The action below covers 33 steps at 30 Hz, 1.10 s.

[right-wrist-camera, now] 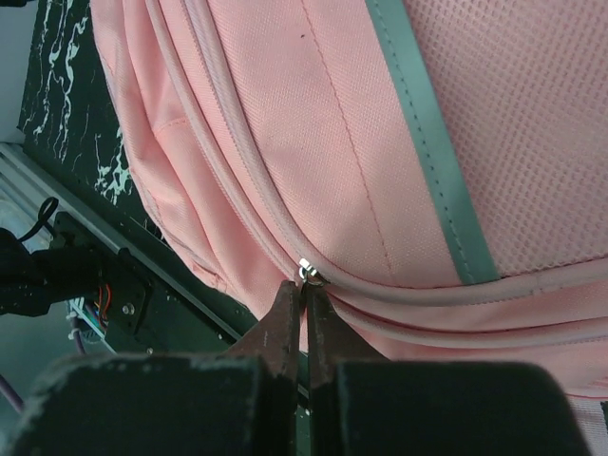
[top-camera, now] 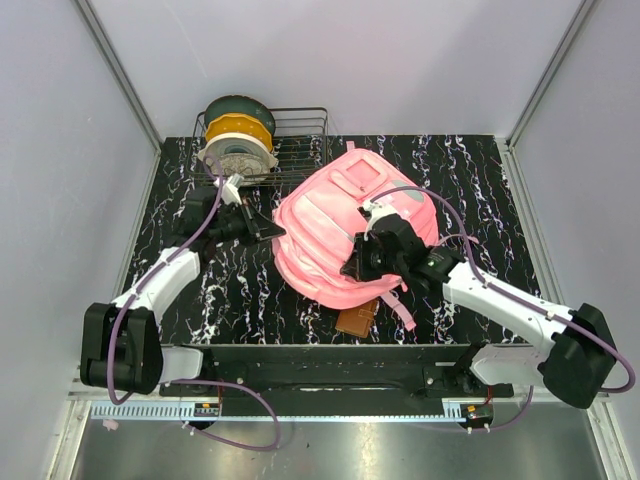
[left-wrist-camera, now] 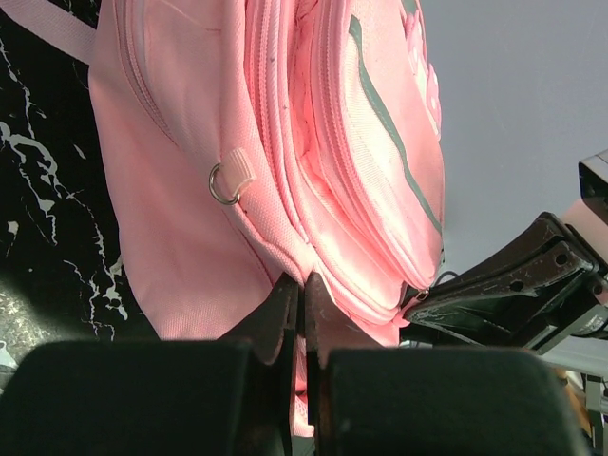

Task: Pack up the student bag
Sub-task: Unzip the student bag at the center of the board.

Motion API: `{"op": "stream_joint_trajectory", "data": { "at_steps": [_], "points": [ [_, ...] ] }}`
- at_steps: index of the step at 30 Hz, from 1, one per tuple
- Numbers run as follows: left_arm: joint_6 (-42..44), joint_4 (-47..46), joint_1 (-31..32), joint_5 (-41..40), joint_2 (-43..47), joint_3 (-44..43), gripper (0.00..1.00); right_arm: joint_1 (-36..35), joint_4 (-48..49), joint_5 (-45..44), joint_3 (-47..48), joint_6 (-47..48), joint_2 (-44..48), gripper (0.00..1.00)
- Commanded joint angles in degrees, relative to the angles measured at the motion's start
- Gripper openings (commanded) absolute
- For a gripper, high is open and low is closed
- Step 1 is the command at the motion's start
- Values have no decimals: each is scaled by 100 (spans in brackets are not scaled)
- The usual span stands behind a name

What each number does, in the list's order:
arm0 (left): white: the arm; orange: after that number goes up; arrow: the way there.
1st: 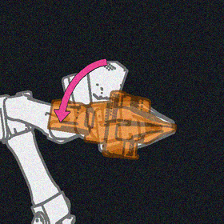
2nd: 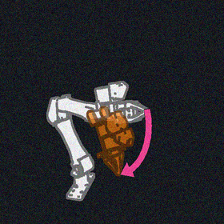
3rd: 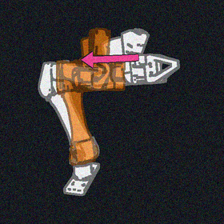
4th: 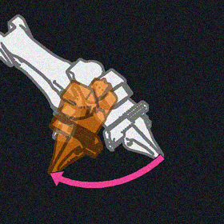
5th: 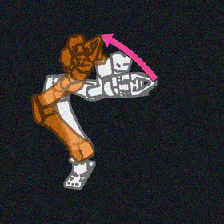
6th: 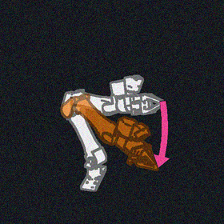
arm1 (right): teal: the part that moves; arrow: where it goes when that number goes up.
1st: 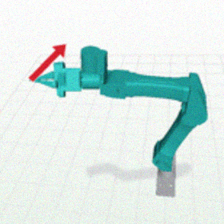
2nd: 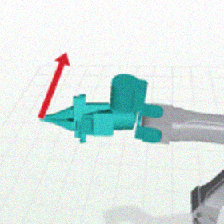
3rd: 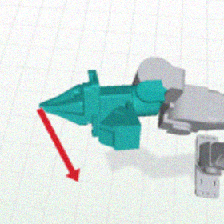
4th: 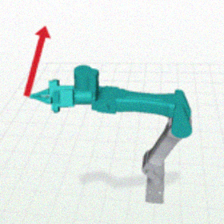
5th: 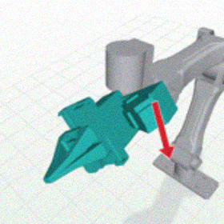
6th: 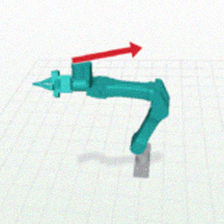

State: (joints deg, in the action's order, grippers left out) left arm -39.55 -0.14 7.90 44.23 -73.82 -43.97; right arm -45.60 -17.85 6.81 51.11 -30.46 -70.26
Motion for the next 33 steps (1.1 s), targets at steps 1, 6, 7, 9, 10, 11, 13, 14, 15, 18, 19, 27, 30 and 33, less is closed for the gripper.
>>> {"op": "stream_joint_trajectory", "data": {
  "at_steps": [1,6,7,9,10,11,13,14,15,18,19,27,30,33],
  "points": [
    [-193,-891,211,-72,368,-121,0,-212,378,-171,267,-469,12,0],
    [-202,-926,545,-370,491,-42,0,-221,782,-469,626,-1181,-365,0],
    [-228,-952,702,-406,535,28,0,-230,835,-496,706,-1251,-557,0],
    [-264,-1058,853,-555,588,98,0,-230,1019,-567,891,-1533,-786,0],
    [-281,-1049,958,-599,632,151,0,-273,1063,-610,944,-1620,-840,0],
    [-299,-1075,1011,-626,667,186,0,-282,1090,-863,1031,-1821,-892,0],
    [-395,-1172,1134,-731,763,352,0,-282,1108,-1031,1172,-1911,-1086,0],
    [-430,-1285,1161,-766,808,406,0,-282,960,-1241,1390,-1885,-1182,0],
    [-457,-1321,1196,-793,834,450,0,-282,967,-1304,1454,-1876,-1340,0],
    [-501,-1374,1328,-854,904,529,0,-282,967,-1191,1857,-1745,-1778,0],
    [-510,-1435,1406,-863,905,547,0,-282,959,-1147,1980,-1744,-1894,0],
    [-606,-1568,1706,-1039,861,512,0,-169,748,-1270,2965,-1507,-2720,0],
    [-702,-1629,1723,-1144,887,547,0,-28,590,-1331,3089,-1340,-2748,0],
    [-843,-1814,1838,-1276,896,608,4,341,379,-999,3142,-1147,-2634,8]
  ]
}}
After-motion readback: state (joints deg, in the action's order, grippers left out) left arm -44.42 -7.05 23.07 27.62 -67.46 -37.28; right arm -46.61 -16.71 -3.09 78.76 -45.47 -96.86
